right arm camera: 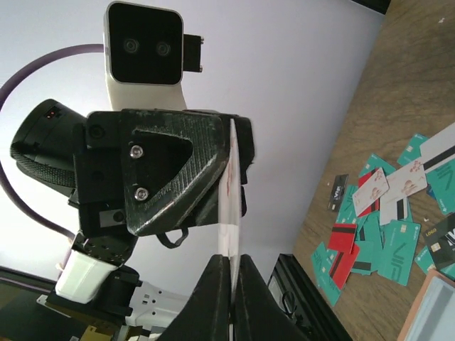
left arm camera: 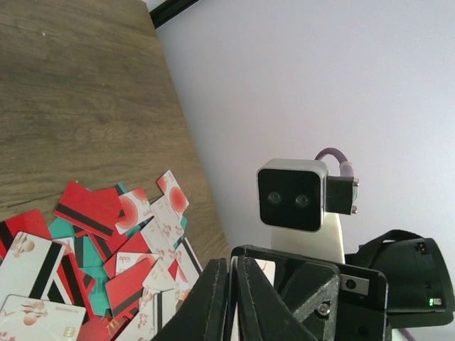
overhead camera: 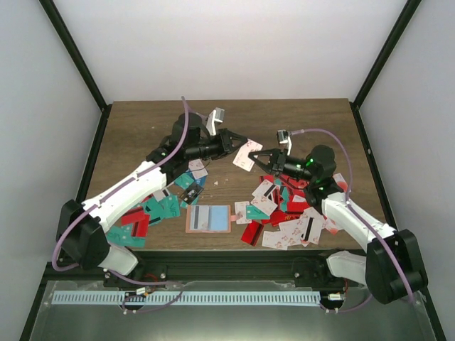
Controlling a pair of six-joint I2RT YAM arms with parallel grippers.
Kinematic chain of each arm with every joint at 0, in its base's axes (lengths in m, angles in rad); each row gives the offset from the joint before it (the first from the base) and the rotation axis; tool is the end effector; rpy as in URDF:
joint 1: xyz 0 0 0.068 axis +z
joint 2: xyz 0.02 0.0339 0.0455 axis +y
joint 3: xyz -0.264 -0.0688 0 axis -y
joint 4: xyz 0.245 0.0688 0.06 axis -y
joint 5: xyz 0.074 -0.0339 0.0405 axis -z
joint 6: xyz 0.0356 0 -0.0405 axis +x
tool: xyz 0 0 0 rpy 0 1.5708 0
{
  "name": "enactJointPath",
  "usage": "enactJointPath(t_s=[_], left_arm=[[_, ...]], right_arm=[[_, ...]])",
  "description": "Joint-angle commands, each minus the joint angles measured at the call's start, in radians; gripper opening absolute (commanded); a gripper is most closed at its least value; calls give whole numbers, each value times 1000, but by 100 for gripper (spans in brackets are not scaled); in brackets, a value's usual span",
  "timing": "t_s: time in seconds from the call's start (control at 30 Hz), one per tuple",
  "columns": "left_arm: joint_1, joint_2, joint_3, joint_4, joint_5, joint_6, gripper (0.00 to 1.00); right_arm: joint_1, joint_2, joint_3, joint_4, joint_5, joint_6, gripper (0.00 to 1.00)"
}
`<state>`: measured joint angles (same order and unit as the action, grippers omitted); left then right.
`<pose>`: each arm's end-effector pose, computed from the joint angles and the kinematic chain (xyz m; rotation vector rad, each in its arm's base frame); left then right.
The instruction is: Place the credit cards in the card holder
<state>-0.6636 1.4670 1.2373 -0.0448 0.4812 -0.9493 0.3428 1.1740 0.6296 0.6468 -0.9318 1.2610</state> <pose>0.2628 -0.2264 0.3501 0.0867 2.1219 -1.4959 0.2290 0.1121 0.2912 -0.0920 1.8683 1.8726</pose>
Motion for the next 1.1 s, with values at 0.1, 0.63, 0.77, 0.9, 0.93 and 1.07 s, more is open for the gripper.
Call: enactJointPath(t_s=[0.1, 0.63, 0.77, 0.9, 0.93, 1.07], left_arm=[[18, -47, 0, -5, 99, 113, 45], [141, -225, -172, -54, 502, 287, 51], [138, -215, -179, -24, 515, 256, 46], [138, -218, -185, 8, 517, 221, 39], [137, -219, -185, 9, 517, 221, 34], [137, -228, -191, 0, 512, 222, 25]], right_arm=[[3, -11, 35, 32, -50, -22, 1], [10, 43, 126, 44, -275, -82, 1], [39, 77, 165, 38, -283, -94, 1], [70, 108, 191, 34, -287, -105, 1], [75, 113, 194, 36, -284, -106, 1], [82, 120, 197, 34, -286, -110, 1]])
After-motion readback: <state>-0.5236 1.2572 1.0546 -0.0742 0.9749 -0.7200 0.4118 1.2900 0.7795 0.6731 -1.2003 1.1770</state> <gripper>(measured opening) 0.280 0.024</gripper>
